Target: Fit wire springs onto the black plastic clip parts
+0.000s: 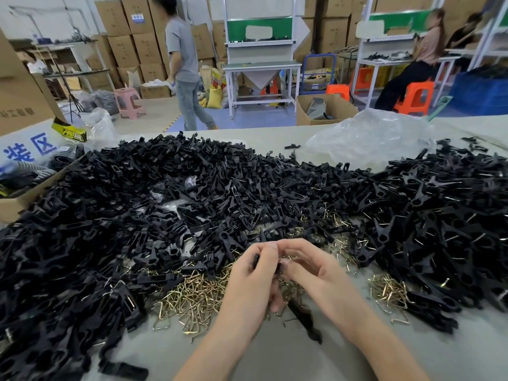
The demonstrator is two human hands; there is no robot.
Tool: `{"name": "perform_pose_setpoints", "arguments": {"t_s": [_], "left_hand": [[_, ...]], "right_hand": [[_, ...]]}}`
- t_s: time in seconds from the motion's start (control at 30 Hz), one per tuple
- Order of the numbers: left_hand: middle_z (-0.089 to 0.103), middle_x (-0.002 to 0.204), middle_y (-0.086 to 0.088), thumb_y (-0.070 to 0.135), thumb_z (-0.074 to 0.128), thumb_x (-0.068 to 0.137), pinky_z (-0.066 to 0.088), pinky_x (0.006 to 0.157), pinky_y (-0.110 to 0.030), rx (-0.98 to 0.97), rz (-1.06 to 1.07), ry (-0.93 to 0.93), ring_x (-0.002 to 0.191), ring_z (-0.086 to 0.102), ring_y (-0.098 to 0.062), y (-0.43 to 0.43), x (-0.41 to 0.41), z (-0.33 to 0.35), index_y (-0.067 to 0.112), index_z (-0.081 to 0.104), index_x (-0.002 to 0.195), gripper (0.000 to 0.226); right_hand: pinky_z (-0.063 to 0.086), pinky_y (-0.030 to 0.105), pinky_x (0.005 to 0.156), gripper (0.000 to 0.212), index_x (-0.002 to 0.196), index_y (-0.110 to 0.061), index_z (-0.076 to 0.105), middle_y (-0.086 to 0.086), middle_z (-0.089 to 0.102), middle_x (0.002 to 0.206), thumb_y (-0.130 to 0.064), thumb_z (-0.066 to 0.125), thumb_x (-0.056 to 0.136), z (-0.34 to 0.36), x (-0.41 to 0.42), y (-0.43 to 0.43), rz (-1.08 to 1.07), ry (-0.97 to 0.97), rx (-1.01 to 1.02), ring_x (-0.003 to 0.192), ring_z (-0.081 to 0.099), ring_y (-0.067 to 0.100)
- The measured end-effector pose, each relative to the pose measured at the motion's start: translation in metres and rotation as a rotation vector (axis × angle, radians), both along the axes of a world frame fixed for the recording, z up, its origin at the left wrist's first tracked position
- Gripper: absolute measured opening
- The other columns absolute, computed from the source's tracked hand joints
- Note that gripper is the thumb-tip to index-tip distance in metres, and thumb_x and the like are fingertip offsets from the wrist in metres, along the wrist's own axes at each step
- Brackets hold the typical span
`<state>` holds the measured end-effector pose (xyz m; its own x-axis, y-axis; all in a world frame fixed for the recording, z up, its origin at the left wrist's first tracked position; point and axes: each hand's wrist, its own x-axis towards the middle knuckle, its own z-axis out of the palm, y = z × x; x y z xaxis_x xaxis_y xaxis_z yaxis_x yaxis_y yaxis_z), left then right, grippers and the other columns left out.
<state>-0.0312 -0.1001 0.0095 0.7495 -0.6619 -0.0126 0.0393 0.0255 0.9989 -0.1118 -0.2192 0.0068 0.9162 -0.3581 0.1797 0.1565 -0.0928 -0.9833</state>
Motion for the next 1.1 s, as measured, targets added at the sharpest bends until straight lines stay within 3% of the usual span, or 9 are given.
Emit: {"name": "perform_pose_setpoints", "arguments": {"t_s": [0.17, 0.47, 0.63, 0.73, 0.83, 0.9, 0.97, 1.03, 1.1], "left_hand": [[0.054, 0.063, -0.004, 0.041, 0.051, 0.088, 0.031, 0.037, -0.023, -0.027, -0.008, 0.007, 0.035, 0.037, -0.014, -0.001, -0.001, 0.0, 0.024, 0.072, 0.097, 0.028], [0.059, 0.064, 0.003, 0.044, 0.057, 0.088, 0.032, 0.041, -0.024, -0.087, 0.043, 0.053, 0.037, 0.039, -0.012, 0.002, 0.001, 0.001, 0.033, 0.07, 0.097, 0.019], [0.069, 0.074, 0.004, 0.055, 0.067, 0.084, 0.046, 0.044, -0.024, -0.098, 0.056, 0.041, 0.051, 0.058, -0.013, 0.006, 0.002, 0.004, 0.033, 0.071, 0.1, 0.028], [0.062, 0.069, 0.005, 0.066, 0.067, 0.076, 0.047, 0.047, -0.026, -0.085, -0.013, 0.041, 0.054, 0.054, -0.014, 0.003, 0.0, 0.003, 0.037, 0.07, 0.105, 0.04], [0.066, 0.084, 0.0, 0.064, 0.067, 0.079, 0.051, 0.049, -0.028, -0.124, -0.048, 0.054, 0.065, 0.062, -0.017, 0.002, 0.0, 0.002, 0.037, 0.062, 0.119, 0.049], [0.067, 0.096, 0.004, 0.063, 0.06, 0.086, 0.053, 0.054, -0.027, -0.089, 0.027, -0.083, 0.07, 0.064, -0.017, 0.005, 0.0, 0.0, 0.041, 0.057, 0.122, 0.043], [0.064, 0.093, 0.007, 0.055, 0.053, 0.094, 0.051, 0.054, -0.026, -0.015, 0.182, -0.307, 0.069, 0.062, -0.015, 0.008, 0.003, 0.001, 0.047, 0.053, 0.12, 0.028], [0.062, 0.086, 0.011, 0.042, 0.05, 0.099, 0.045, 0.049, -0.022, 0.039, 0.333, -0.477, 0.06, 0.053, -0.006, 0.012, 0.01, 0.002, 0.044, 0.053, 0.118, 0.019], [0.062, 0.082, 0.014, 0.034, 0.047, 0.099, 0.042, 0.048, -0.018, 0.122, 0.446, -0.586, 0.058, 0.05, -0.001, 0.016, 0.025, 0.001, 0.034, 0.056, 0.119, 0.022]], "right_hand": [[0.052, 0.02, 0.09, 0.037, 0.117, -0.017, 0.071, -0.003, 0.076, 0.113, 0.008, 0.052, 0.098, 0.004, -0.002, 0.001, 0.011, 0.015, -0.003, 0.108, 0.069, 0.013], [0.053, 0.019, 0.087, 0.049, 0.124, -0.03, 0.068, -0.003, 0.075, 0.114, 0.008, 0.055, 0.096, 0.008, -0.004, 0.002, 0.096, 0.027, -0.044, 0.102, 0.073, 0.014], [0.056, 0.023, 0.079, 0.035, 0.112, -0.033, 0.075, -0.007, 0.067, 0.12, -0.006, 0.073, 0.091, 0.002, -0.002, 0.008, 0.078, -0.015, -0.156, 0.088, 0.072, 0.013], [0.056, 0.019, 0.07, 0.017, 0.107, -0.029, 0.076, -0.007, 0.065, 0.117, -0.018, 0.072, 0.093, -0.003, 0.001, 0.008, -0.038, -0.072, -0.227, 0.077, 0.07, 0.014], [0.053, 0.015, 0.072, 0.014, 0.106, -0.042, 0.074, -0.012, 0.07, 0.11, -0.043, 0.067, 0.094, -0.002, 0.001, -0.001, -0.185, -0.133, -0.309, 0.083, 0.07, 0.009], [0.055, 0.016, 0.074, 0.014, 0.106, -0.046, 0.073, -0.009, 0.075, 0.103, -0.045, 0.068, 0.093, 0.002, -0.001, -0.017, -0.369, -0.201, -0.132, 0.085, 0.07, 0.005], [0.059, 0.019, 0.073, 0.016, 0.102, -0.038, 0.076, 0.002, 0.077, 0.106, -0.042, 0.068, 0.088, 0.008, -0.007, -0.041, -0.59, -0.317, 0.238, 0.084, 0.072, 0.008], [0.059, 0.019, 0.07, 0.02, 0.105, -0.024, 0.072, 0.01, 0.076, 0.114, -0.036, 0.069, 0.089, 0.013, -0.014, -0.059, -0.637, -0.378, 0.596, 0.085, 0.074, 0.011], [0.059, 0.02, 0.068, 0.031, 0.11, -0.015, 0.071, 0.011, 0.076, 0.113, -0.034, 0.072, 0.086, 0.009, -0.015, -0.063, -0.58, -0.334, 0.747, 0.085, 0.075, 0.013]]}}
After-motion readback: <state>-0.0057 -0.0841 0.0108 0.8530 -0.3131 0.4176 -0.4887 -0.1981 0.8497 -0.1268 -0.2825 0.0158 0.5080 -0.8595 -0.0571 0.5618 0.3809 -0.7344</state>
